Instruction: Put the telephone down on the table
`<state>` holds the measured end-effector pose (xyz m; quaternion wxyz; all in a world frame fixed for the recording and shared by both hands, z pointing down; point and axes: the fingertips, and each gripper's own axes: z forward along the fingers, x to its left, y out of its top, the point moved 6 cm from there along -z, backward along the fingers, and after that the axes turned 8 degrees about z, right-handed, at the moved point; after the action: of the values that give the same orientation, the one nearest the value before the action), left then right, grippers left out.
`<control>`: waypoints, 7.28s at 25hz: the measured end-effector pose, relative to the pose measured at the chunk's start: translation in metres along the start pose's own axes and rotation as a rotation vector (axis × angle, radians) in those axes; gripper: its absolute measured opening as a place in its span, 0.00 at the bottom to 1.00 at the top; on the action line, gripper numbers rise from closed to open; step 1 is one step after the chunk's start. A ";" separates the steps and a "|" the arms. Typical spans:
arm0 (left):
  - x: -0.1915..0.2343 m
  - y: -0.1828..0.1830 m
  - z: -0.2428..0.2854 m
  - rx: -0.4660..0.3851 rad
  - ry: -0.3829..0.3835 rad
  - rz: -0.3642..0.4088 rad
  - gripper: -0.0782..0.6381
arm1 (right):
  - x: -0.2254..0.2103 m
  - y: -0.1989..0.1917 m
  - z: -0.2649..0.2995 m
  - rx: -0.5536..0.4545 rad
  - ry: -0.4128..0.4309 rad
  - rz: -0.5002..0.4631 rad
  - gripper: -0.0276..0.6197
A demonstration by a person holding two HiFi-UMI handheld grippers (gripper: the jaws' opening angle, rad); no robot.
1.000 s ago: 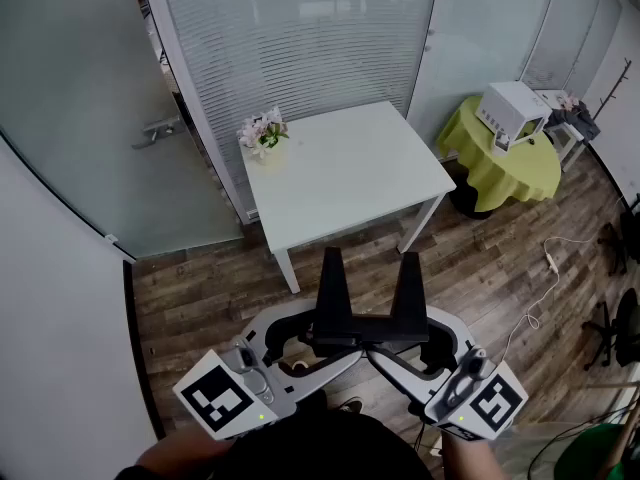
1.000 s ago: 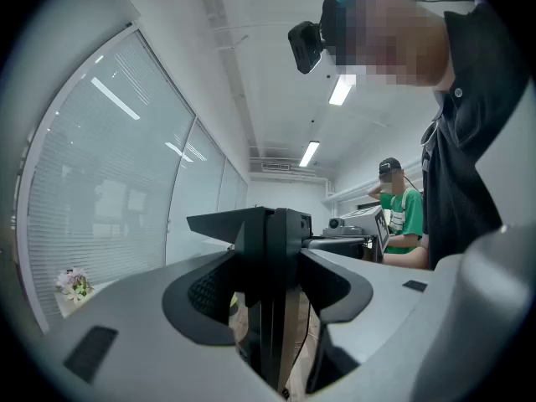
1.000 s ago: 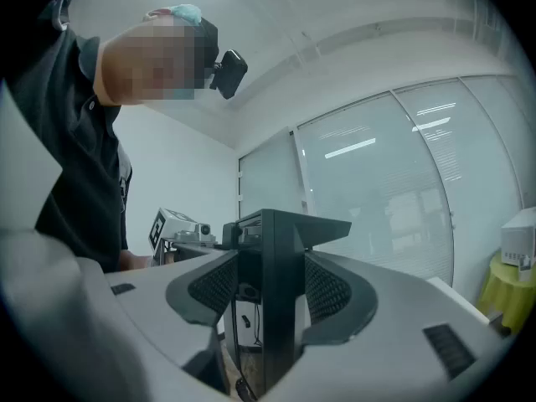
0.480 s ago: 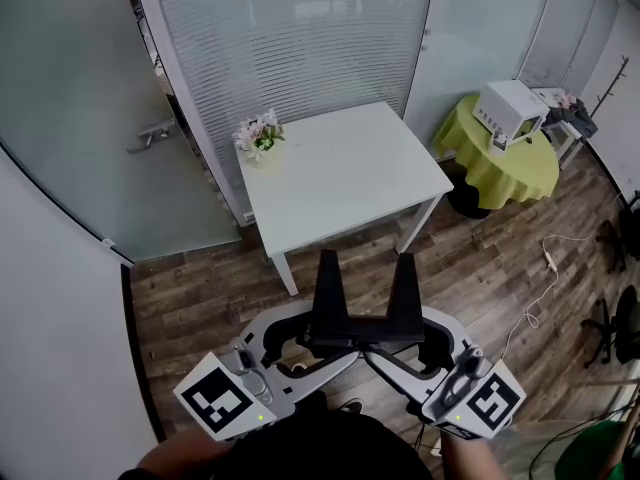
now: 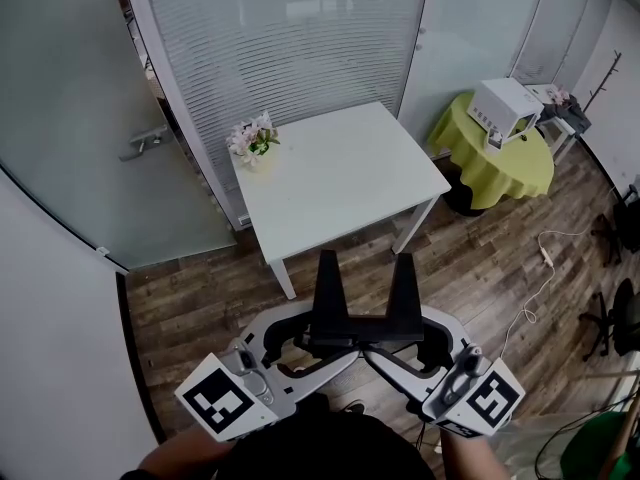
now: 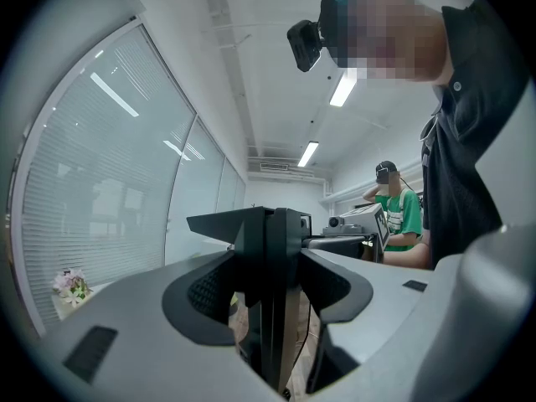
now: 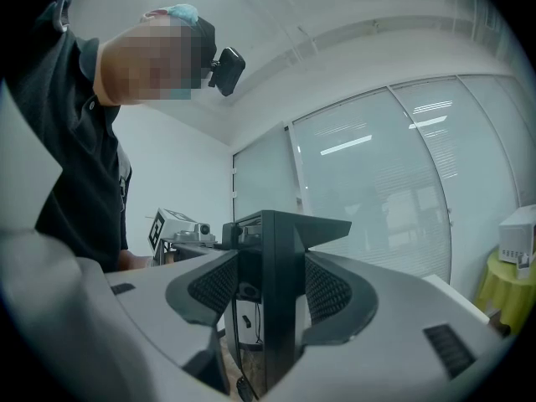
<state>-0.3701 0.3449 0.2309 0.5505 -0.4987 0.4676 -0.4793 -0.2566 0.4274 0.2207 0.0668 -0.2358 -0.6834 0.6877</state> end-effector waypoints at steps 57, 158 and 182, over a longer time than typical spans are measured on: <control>0.127 -0.011 0.281 0.021 0.041 -0.033 0.45 | -0.308 0.046 -0.030 0.017 0.036 0.038 0.44; 0.540 -0.337 0.429 0.213 0.438 -0.565 0.45 | -0.751 -0.196 0.310 0.617 0.362 0.498 0.43; 0.605 -0.408 0.437 0.201 0.434 -0.783 0.45 | -0.806 -0.254 0.363 0.683 0.301 0.643 0.43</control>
<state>0.1015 -0.2305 0.6444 0.2628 -0.4702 0.2996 -0.7875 0.2432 -0.2222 0.6389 0.0228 -0.4963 -0.2940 0.8165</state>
